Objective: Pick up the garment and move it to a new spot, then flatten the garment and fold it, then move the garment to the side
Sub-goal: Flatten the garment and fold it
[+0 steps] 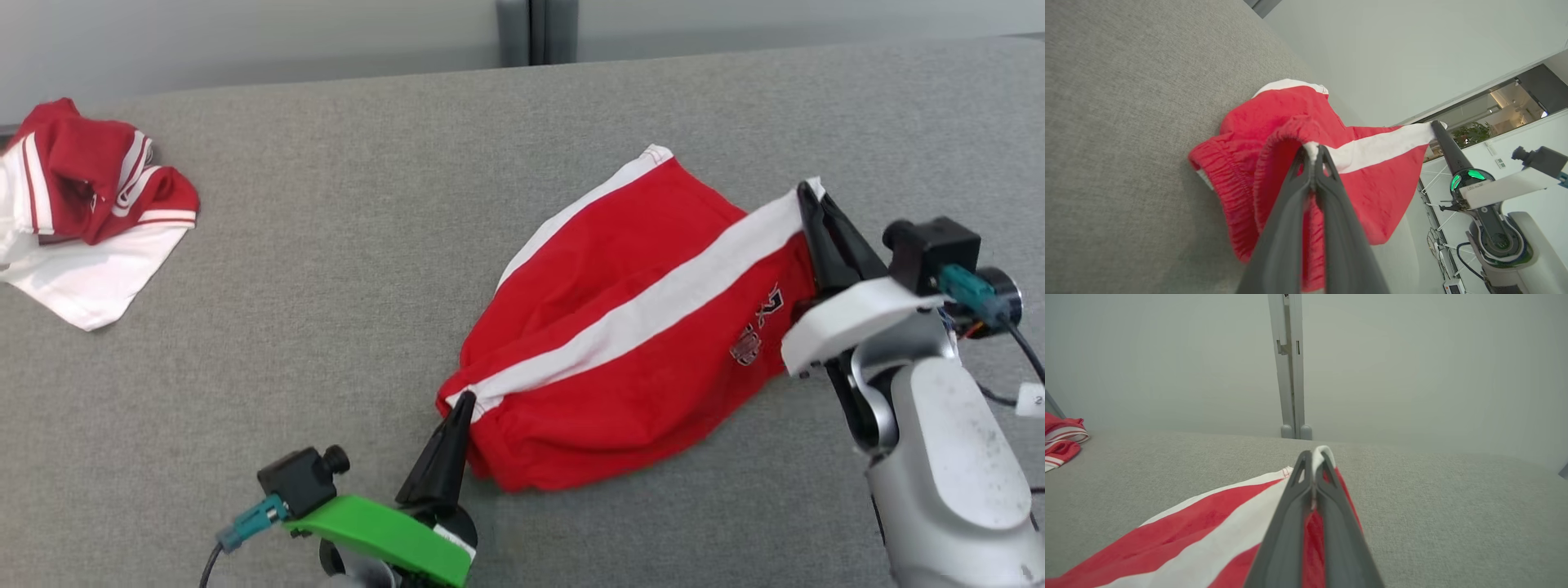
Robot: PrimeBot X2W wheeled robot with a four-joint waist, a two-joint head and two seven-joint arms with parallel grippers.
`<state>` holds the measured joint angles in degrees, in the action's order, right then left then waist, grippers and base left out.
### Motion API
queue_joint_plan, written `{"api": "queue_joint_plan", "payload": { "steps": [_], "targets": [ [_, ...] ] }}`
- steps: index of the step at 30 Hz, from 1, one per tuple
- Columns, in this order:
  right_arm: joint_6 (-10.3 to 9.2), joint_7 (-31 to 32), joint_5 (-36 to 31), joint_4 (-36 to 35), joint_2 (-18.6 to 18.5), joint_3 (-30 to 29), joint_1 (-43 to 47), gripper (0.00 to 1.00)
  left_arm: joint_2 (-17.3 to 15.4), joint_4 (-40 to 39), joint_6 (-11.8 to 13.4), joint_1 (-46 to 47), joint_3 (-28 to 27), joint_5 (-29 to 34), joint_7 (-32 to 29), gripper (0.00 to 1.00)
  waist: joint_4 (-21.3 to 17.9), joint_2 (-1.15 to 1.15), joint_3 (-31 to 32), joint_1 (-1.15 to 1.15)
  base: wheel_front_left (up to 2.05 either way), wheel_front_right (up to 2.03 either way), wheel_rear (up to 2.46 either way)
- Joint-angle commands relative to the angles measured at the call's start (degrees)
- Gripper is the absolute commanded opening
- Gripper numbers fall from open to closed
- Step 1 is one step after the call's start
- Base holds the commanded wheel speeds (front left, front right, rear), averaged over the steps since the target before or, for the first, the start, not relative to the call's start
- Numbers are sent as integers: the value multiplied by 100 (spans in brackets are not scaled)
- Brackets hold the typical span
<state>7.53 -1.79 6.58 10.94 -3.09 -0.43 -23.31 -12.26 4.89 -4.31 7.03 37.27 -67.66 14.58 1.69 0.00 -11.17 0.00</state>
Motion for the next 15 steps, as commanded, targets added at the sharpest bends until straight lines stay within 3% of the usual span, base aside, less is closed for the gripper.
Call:
{"api": "queue_joint_plan", "payload": {
  "steps": [1,15],
  "targets": [
    [-8,-3,-66,211,-72,3,-256,0,88,131,-46,203,-34,-85,-35,0,269,0,-299,0,0,0,0],
    [-9,-14,-302,2677,-506,67,-2581,0,683,1334,-236,1408,-191,-180,-4,0,803,0,-1065,0,0,0,0]
  ]
}}
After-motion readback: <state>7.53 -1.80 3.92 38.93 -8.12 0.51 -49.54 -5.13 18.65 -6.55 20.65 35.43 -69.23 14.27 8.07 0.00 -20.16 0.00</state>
